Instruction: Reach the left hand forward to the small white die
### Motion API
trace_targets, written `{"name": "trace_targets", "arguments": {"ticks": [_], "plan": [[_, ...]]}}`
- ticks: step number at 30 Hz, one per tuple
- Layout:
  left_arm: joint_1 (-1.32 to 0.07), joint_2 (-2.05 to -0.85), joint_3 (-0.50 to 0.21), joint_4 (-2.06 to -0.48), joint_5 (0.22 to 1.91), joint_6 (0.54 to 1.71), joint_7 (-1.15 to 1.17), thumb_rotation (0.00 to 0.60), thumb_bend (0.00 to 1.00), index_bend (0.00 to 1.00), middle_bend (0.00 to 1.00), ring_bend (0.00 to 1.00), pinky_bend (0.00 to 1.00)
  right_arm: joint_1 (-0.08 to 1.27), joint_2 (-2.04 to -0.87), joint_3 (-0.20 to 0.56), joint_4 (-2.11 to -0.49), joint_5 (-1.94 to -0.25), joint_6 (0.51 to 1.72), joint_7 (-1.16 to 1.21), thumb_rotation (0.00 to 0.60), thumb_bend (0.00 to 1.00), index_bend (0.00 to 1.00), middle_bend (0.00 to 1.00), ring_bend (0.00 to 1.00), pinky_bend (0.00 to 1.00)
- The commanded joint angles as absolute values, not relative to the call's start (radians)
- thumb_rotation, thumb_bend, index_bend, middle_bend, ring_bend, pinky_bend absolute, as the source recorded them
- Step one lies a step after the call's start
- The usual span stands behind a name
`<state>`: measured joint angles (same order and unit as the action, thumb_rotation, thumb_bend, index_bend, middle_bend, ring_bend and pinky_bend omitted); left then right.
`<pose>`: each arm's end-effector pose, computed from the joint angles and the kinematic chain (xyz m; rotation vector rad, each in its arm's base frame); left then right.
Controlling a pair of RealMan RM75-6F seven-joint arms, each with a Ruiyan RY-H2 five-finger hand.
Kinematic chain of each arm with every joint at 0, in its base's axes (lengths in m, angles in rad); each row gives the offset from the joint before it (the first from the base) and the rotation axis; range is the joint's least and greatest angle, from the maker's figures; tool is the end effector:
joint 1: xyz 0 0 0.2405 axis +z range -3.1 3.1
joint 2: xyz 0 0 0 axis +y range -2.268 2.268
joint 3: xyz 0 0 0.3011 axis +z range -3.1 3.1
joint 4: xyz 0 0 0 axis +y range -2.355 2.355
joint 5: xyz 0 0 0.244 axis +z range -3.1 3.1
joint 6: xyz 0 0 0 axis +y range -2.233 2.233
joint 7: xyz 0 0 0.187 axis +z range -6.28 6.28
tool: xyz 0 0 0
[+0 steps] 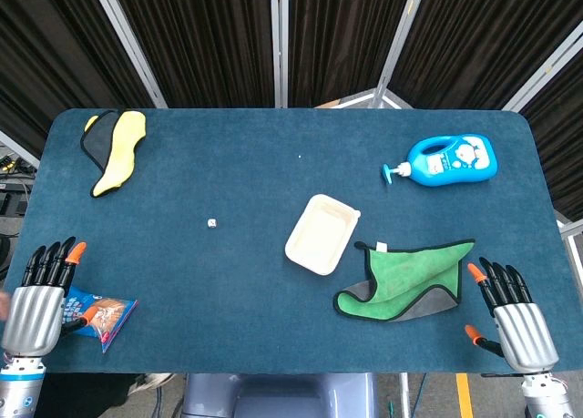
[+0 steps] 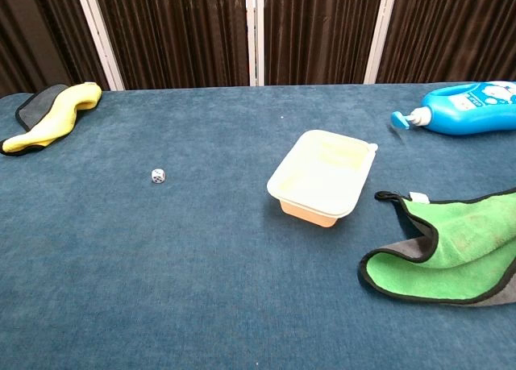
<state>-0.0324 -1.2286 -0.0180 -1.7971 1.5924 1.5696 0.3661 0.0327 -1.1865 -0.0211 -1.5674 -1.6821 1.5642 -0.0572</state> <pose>-0.3004 0.2010 0.1017 -1.4190 -0.8018 -0.8970 -0.3480 -0.1921 0.1149 1.5141 -0.8314 0.9481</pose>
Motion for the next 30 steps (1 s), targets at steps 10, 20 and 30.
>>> {"name": "trace_targets", "arguments": {"ticks": [10, 20, 30], "plan": [[-0.053, -1.251, -0.025, -1.782, 1.572, 1.532, 0.398, 0.6, 0.11, 0.0, 0.0, 0.0, 0.0, 0.035, -1.183, -0.018, -1.577, -1.683, 1.564, -0.057, 0.6, 0.09, 0.06, 0.0, 0.0, 0.0], [-0.206, -1.37, -0.164, -1.731, 1.357, 1.336, 0.501, 0.6, 0.27, 0.09, 0.0, 0.0, 0.0, 0.042, -1.18, -0.011, -1.596, -1.677, 1.556, -0.062, 0.6, 0.09, 0.06, 0.0, 0.0, 0.0], [-0.457, -1.583, -0.318, -1.575, 1.048, 1.145, 0.706, 0.6, 0.35, 0.29, 0.0, 0.0, 0.0, 0.039, -1.154, -0.015, -1.617, -1.684, 1.567, -0.024, 0.6, 0.09, 0.06, 0.0, 0.0, 0.0]]}}
